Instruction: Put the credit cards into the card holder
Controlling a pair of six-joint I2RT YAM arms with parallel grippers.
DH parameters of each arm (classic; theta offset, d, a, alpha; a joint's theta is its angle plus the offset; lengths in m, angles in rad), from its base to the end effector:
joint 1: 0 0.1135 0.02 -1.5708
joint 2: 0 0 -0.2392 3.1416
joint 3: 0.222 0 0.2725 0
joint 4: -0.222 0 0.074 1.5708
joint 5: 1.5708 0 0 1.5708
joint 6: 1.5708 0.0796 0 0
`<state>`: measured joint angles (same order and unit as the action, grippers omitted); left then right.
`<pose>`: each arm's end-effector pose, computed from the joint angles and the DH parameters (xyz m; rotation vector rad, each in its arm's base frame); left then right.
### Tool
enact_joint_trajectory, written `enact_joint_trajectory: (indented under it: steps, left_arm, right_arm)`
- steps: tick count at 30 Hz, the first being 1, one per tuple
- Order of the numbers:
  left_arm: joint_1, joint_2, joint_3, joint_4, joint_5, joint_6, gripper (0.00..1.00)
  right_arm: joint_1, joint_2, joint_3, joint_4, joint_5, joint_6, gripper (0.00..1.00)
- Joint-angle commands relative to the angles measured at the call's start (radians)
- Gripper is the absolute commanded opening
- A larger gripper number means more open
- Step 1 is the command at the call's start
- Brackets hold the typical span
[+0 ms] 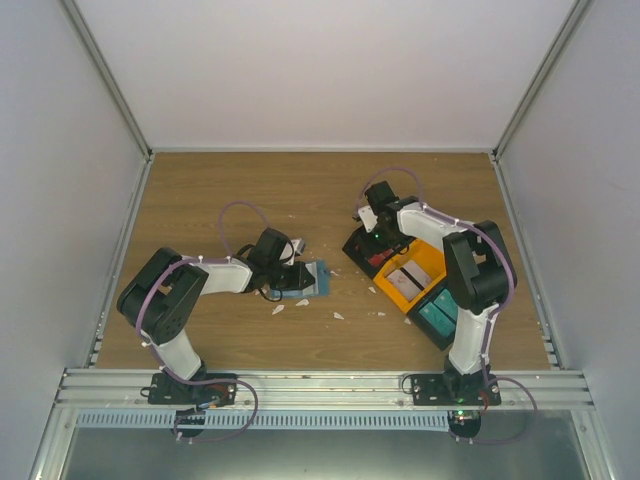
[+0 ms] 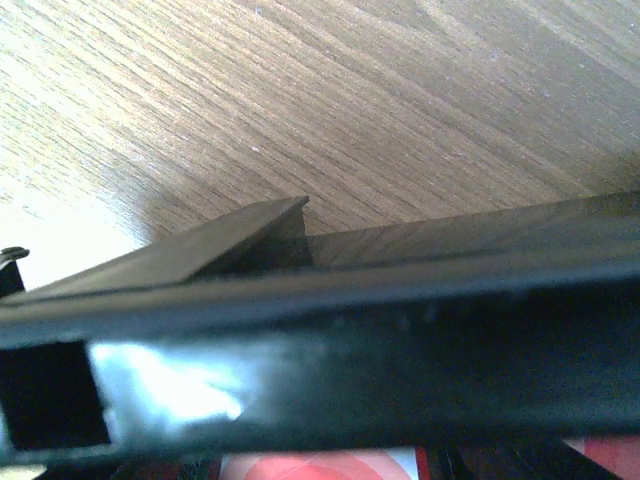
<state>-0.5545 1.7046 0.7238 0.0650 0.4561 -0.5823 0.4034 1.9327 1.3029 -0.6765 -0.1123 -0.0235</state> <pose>0.2691 -0.2079 0.0477 0.1722 2.6542 -1.0035 0.3597 0.1632 0.0814 -0.6342 2.8238 0.2324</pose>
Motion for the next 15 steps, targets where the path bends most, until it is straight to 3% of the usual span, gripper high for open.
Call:
enact_joint_trajectory:
  steps: [1,15]
  left_arm:
    - [0.001,0.027,-0.004,-0.021,-0.022,0.025,0.14]
    - [0.011,0.039,-0.005,-0.017,-0.016,0.018,0.13]
  right_arm:
    - [-0.007,0.027,0.018,-0.016,-0.016,-0.02,0.52]
    - [-0.008,-0.083,-0.043,0.011,-0.109,0.019,0.47]
